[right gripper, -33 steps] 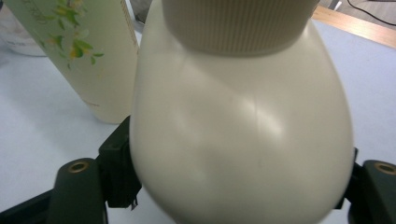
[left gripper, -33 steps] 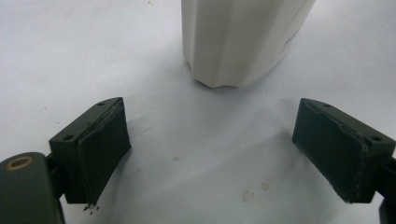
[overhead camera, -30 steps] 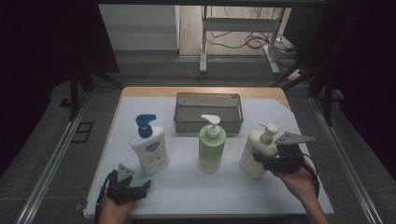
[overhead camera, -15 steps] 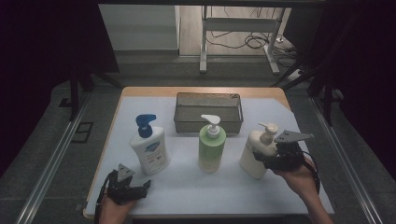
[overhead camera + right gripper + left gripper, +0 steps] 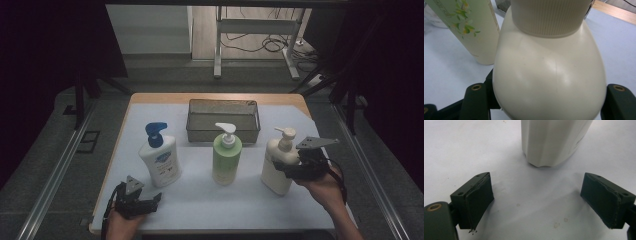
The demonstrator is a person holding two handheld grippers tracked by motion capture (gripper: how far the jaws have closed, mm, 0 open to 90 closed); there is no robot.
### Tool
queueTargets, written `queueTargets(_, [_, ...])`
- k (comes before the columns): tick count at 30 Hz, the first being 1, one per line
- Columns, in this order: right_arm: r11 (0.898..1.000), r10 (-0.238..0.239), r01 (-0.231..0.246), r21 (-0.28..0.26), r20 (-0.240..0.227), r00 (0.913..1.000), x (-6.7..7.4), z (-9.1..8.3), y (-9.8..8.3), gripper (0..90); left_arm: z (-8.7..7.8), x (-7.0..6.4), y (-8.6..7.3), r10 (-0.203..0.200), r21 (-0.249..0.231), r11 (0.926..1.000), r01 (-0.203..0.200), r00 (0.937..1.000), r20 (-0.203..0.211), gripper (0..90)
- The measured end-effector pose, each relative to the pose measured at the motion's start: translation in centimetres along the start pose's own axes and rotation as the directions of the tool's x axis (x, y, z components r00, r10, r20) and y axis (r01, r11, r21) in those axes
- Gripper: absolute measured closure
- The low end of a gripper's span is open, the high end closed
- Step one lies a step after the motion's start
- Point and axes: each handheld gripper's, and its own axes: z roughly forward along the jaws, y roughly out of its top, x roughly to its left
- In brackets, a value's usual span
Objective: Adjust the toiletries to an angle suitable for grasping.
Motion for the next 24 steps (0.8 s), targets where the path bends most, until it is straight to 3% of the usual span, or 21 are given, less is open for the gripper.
queueTargets(12, [1.0,-0.003,0.003,0.0,-0.026,0.9997,0.0,-0.7,1.4,35.8,0.0,0.0,0.0,-0.004,-0.002,1.0,0.004,1.0,0.0,10.3])
queueTargets(24, [1.0,-0.013,0.013,-0.013,-0.034,0.9993,-0.4,-1.0,4.2,35.9,0.0,0.0,0.0,-0.004,-0.001,1.0,0.004,1.0,0.001,10.3])
